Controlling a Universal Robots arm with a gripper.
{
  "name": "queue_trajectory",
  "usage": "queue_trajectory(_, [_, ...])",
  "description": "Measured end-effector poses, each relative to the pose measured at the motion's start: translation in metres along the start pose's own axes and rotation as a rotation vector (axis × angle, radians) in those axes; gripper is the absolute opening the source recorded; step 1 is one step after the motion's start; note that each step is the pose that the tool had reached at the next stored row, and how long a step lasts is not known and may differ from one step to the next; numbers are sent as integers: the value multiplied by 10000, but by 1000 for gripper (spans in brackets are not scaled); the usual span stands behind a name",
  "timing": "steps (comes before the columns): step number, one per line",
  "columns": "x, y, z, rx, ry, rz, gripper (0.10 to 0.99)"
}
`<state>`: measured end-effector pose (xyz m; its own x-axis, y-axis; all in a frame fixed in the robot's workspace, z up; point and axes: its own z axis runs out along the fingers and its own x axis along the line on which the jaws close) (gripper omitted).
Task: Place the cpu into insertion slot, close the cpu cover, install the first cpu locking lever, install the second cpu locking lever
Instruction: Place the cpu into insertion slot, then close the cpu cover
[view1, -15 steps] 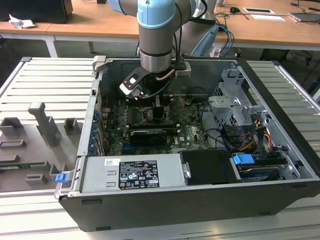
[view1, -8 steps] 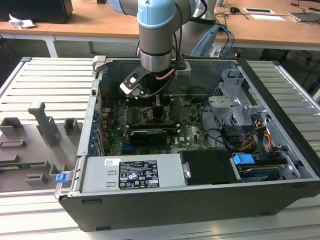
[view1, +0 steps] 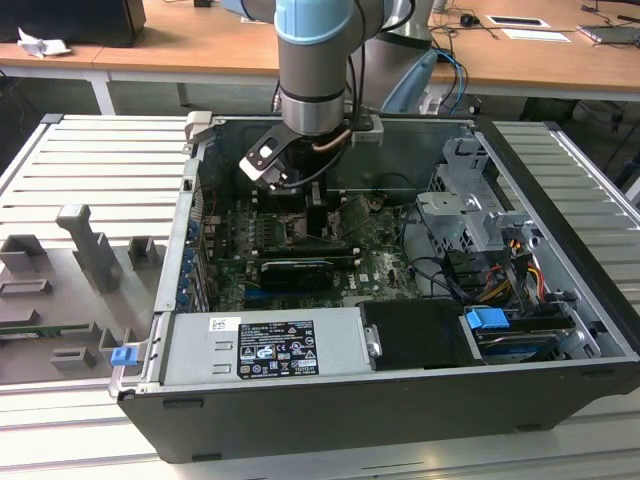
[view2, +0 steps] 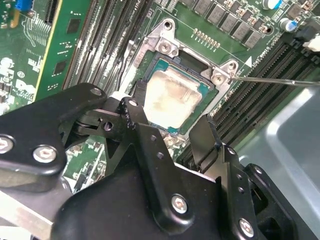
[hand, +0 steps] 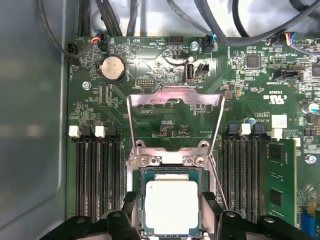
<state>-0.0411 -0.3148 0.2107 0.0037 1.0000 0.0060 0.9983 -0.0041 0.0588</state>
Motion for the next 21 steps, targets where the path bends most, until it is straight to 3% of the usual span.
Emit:
queue_trajectory(4, [0, 5, -76, 7, 0, 0, 616])
queue_trajectory(5, [1, 13, -172, 39, 1, 1, 471])
queue_trajectory(6, [-5, 13, -173, 40, 0, 1, 106])
queue_trajectory(17, [-16, 20, -188, 45, -2, 0, 106])
queue_trajectory(21, [-28, 74, -196, 80, -5, 0, 106])
